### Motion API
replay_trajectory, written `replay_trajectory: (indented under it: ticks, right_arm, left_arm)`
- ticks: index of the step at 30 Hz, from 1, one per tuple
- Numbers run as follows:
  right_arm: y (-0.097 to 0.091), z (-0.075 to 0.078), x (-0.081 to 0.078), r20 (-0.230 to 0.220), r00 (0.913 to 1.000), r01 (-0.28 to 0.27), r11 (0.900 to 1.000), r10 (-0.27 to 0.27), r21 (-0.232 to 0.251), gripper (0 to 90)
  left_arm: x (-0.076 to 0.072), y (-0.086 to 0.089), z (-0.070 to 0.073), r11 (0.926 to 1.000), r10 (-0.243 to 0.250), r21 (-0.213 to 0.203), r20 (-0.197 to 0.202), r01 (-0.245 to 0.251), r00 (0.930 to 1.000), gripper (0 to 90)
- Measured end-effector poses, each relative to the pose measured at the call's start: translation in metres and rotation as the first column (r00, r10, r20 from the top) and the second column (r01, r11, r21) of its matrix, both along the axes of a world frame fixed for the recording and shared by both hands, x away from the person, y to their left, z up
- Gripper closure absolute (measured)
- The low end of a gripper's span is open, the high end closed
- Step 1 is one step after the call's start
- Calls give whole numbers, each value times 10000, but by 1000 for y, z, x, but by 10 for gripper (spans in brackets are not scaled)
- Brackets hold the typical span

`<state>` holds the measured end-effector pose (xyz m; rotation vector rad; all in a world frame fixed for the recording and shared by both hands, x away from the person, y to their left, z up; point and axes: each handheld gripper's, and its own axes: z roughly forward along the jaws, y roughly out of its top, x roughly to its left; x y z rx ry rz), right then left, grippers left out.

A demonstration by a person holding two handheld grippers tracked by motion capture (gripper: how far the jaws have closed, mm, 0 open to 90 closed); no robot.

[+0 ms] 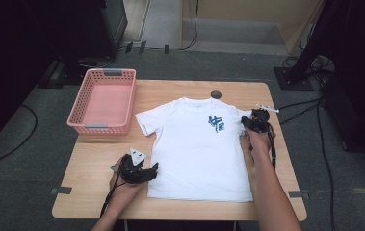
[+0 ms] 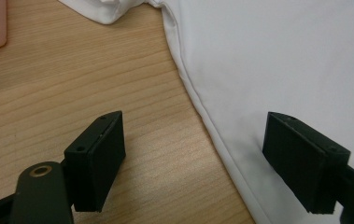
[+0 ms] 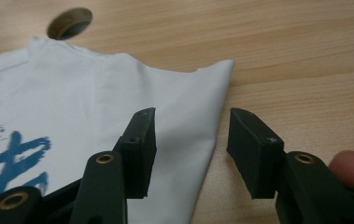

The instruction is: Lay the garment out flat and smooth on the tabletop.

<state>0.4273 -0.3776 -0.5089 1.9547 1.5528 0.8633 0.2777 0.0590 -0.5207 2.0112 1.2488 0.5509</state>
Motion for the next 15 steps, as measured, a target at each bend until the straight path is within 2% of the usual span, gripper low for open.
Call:
replay_trajectory:
  ticks: [2,4,5,7,9,11,12,13,14,15]
  right_arm:
    - [3,-5,4,-72,9999,-87,9998,86,-184,547]
    - [5,-7,5,-58,10000,-7,9985,4,-539,647]
    - [6,-7,6,-41,9999,98,9981,-101,-612,736]
    - [5,-7,7,-24,9997,225,9988,-226,-441,856]
    - [7,-1,6,205,9994,300,9989,-293,-368,894]
    - [17,9,5,728,9972,-149,9989,181,-454,897]
    - [25,14,4,933,9936,-572,9959,636,-697,897]
    - [35,20,2,1149,9858,-1115,9892,1221,-947,895]
    - [46,27,0,1406,9693,-1874,9762,2017,-1089,883]
    - [56,34,-3,1788,9354,-2894,9510,3052,-1089,794]
  left_arm:
    - [0,0,0,10000,-11,8,5,11,10000,216]
    - [0,0,0,10000,-14,15,6,14,10000,216]
    - [0,0,0,10000,-16,17,4,16,10000,217]
    - [0,0,0,10000,-16,15,4,16,10000,216]
    - [0,0,0,10000,-28,20,5,28,10000,216]
    - [0,-1,0,10000,-11,-8,17,11,10000,217]
    - [0,-1,0,10000,-10,-19,34,10,10000,216]
    - [0,-1,0,10000,-12,-18,35,12,10000,217]
    - [0,-1,0,10000,-17,-16,32,17,10000,217]
    - [0,-1,0,10000,-15,-17,32,15,10000,217]
